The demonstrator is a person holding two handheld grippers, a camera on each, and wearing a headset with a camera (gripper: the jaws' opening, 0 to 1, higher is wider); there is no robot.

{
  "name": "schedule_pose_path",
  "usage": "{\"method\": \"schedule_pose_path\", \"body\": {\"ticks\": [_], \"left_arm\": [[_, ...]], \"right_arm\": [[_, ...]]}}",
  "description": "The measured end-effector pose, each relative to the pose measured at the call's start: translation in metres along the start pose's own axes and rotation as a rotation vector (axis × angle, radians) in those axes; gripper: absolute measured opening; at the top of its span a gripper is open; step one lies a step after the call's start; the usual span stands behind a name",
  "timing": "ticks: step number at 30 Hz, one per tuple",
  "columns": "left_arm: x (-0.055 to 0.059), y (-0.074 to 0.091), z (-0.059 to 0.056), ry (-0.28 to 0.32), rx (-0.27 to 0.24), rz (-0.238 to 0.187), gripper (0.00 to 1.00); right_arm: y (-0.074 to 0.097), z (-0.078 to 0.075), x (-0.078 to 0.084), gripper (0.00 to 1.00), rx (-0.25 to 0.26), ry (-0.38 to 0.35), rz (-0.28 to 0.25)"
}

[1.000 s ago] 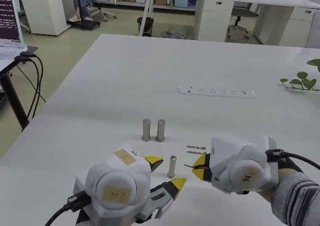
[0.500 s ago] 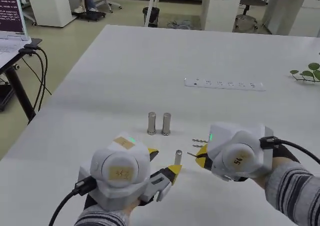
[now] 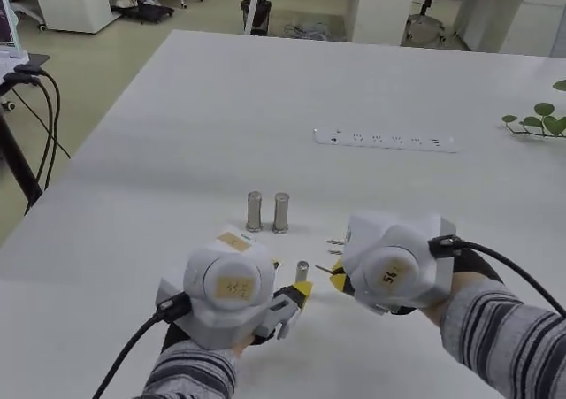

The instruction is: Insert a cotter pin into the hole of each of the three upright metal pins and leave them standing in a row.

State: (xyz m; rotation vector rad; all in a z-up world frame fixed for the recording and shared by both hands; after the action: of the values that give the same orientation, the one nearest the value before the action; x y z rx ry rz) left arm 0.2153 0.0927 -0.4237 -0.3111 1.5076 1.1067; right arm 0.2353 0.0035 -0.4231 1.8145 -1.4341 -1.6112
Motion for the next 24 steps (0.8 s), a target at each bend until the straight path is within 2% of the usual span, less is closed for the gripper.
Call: {"method": "schedule_pose_path", "body": {"ticks": [3, 7, 11, 24], "left_arm": [[0.002, -0.006, 0.001, 0.0, -0.003, 0.012, 0.23], [0.005, -0.01, -0.003, -0.001, 0.014, 0.012, 0.2], [0.008, -0.015, -0.006, -0.019, 0.025, 0.029, 0.19], [0.014, -0.022, -0.006, -0.026, 0.037, 0.042, 0.1]], "right_arm": [[-0.002, 0.0, -0.001, 0.0, 0.001, 0.011, 0.006], [-0.005, 0.002, -0.002, 0.0, 0.0, 0.03, 0.018], [-0.006, 0.002, -0.002, 0.0, -0.003, 0.04, 0.024], [-0.006, 0.004, -0.005, 0.0, -0.013, 0.059, 0.03]]}}
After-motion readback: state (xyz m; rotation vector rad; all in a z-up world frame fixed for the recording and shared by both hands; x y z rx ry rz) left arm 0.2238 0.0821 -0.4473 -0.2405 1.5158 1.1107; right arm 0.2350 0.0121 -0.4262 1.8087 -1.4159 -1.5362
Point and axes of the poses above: the centre of the closed fingertips' face, and the gripper's own axes: y roughly backward along the fingers, z roughly to its left, x roughly out of its underside, the point moved 5 cm from there along y, roughly backward along the fingers, and after that the axes turned 11 degrees about -y, right-handed, at the moved point
